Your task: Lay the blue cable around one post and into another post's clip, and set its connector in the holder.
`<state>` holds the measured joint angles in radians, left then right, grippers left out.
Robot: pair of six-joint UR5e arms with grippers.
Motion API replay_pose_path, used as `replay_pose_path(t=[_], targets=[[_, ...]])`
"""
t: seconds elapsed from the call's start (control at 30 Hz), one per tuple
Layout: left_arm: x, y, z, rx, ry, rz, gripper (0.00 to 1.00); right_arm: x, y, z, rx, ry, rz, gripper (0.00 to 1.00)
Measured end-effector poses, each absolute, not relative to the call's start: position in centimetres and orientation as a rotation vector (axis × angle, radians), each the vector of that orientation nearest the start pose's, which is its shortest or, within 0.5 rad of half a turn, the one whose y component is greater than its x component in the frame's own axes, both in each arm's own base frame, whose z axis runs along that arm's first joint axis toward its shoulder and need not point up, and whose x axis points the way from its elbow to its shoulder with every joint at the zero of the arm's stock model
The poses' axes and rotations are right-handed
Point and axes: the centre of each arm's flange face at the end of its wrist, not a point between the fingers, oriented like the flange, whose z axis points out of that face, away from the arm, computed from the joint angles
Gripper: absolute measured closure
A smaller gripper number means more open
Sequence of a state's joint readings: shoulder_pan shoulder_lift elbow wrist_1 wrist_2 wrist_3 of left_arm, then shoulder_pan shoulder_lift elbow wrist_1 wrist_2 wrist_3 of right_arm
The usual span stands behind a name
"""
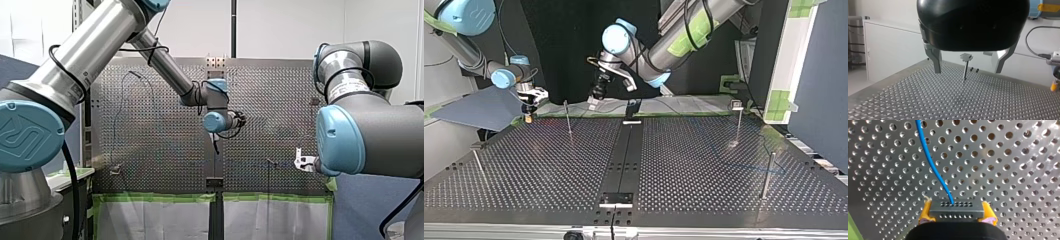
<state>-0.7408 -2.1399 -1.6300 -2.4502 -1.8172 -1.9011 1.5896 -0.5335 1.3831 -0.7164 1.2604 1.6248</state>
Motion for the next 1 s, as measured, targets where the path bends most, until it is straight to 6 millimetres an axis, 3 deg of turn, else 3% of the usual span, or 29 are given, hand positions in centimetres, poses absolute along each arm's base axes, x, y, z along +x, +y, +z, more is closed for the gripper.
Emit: replay_pose_path(t=[1.0], targets=[[32.5,-43.6,24.7,0.112,1.54,-0.601,0.02,18.7,-70.2,-2.5,1.536,-1.179,1.436,1.0]])
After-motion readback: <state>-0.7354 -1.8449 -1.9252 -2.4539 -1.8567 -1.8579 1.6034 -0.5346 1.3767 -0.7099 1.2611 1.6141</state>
